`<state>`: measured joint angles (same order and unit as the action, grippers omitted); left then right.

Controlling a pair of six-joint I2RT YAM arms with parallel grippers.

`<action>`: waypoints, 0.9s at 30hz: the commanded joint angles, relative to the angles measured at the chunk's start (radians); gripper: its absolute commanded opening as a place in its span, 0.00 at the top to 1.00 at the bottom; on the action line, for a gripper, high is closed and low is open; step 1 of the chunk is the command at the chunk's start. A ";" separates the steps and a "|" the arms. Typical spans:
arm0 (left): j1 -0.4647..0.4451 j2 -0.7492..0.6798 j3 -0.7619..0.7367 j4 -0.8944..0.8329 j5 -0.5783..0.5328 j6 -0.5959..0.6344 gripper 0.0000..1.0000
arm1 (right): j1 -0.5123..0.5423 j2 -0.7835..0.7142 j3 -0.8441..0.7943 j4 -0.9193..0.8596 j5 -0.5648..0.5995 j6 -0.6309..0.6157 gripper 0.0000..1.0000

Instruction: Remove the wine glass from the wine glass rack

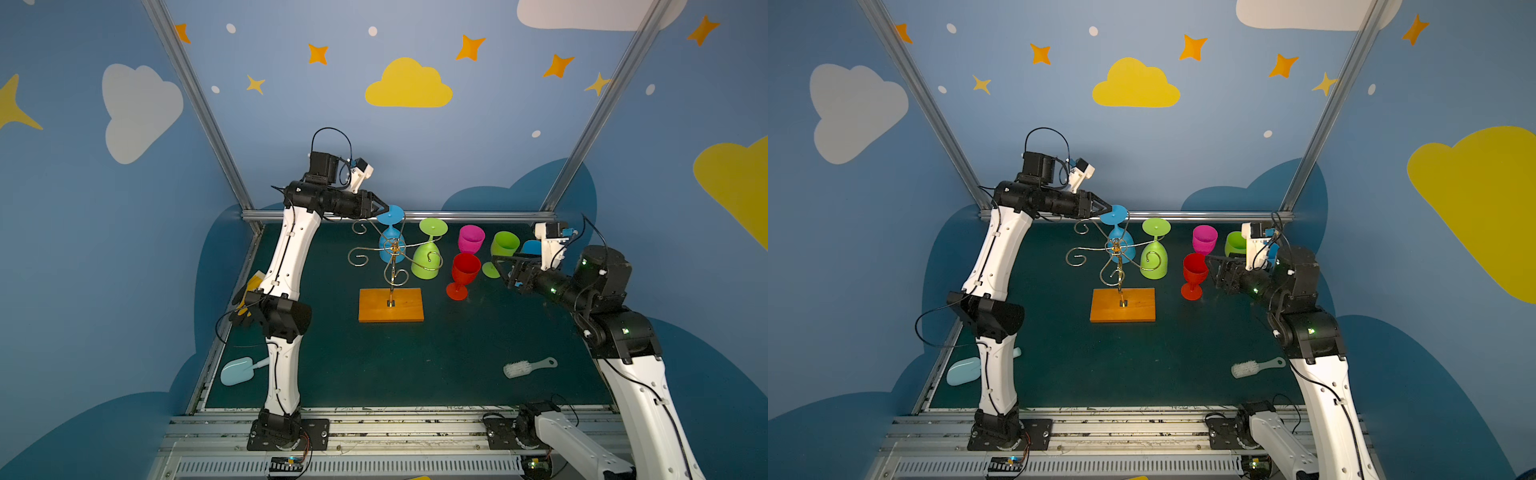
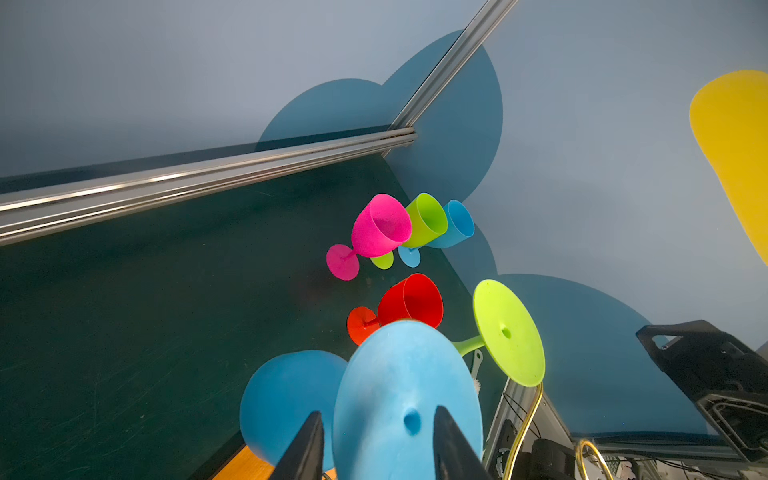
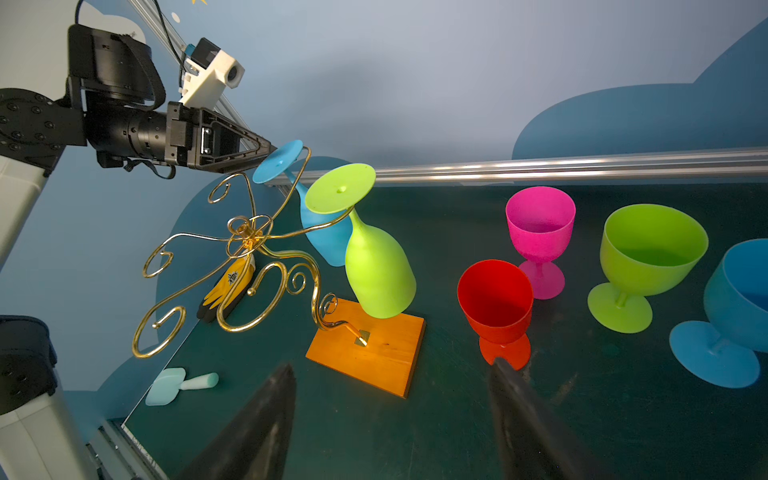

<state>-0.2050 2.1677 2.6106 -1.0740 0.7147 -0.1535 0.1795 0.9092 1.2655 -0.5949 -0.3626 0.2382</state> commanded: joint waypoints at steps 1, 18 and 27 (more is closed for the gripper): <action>-0.002 0.015 0.019 -0.033 -0.010 0.026 0.57 | 0.003 -0.010 0.001 0.014 0.004 -0.010 0.28; -0.007 0.034 0.032 -0.070 -0.041 0.051 0.72 | 0.003 -0.018 -0.001 0.011 0.008 -0.010 0.27; -0.004 0.036 0.054 -0.066 -0.027 0.038 0.89 | 0.003 -0.024 -0.003 0.007 0.014 -0.011 0.27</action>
<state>-0.2073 2.1811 2.6461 -1.1179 0.6769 -0.1188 0.1795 0.8993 1.2655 -0.5953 -0.3580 0.2371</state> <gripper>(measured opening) 0.115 0.728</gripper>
